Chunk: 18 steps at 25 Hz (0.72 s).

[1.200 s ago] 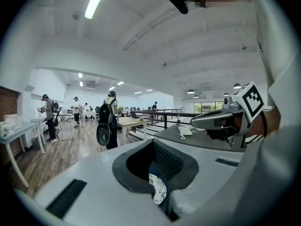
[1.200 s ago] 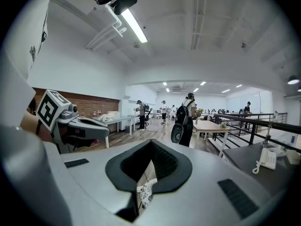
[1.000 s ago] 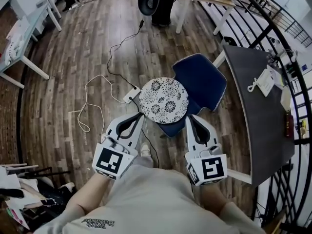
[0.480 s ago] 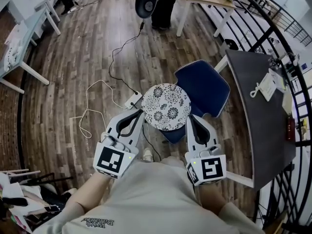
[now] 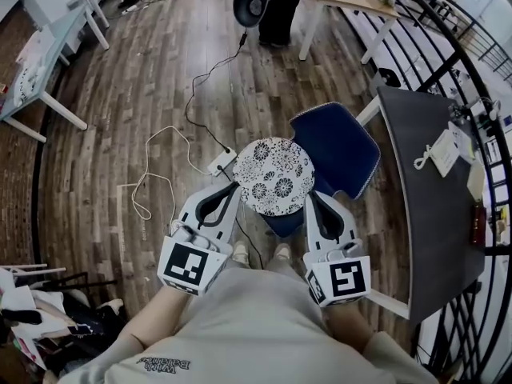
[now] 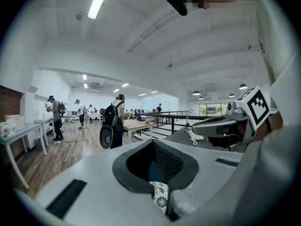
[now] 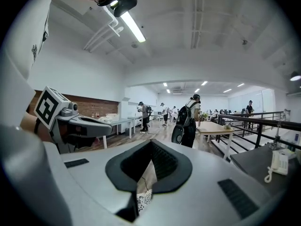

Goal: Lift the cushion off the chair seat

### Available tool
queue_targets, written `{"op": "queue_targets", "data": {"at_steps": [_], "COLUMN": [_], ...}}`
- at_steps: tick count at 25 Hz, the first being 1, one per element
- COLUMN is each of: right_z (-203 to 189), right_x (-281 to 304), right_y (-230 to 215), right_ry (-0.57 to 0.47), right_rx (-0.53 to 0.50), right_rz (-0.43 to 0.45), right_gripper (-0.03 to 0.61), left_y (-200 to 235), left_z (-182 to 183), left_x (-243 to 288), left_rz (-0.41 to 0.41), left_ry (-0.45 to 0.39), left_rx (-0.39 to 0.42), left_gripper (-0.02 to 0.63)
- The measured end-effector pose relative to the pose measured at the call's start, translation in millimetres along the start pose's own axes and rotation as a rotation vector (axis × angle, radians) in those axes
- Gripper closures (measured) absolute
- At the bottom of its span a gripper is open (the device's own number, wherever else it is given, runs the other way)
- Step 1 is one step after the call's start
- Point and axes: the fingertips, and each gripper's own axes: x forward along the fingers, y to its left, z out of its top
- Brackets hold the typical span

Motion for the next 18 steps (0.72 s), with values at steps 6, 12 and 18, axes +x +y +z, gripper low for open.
{"op": "queue_targets", "data": {"at_steps": [6,12,18], "right_z": [-6,-18,-34], "right_x": [0,1,13], "right_y": [-16,-36,-58], "right_ry": [0.01,0.031,0.036], "right_rx": [0.009,0.019,0.008], "right_rz": [0.021,0.001,-0.021], "right_gripper": [0.577,0.577,0.577], "left_y": [-10,-8,4], "left_z": [-5,-25,-33], "left_x": [4,11,31], "left_rz": [0.034,0.082,0.111], "left_ry": [0.044,0.105,0.12], "left_rx": [-0.005,-0.024,-0.027], "left_gripper": [0.609,0.609,0.609]}}
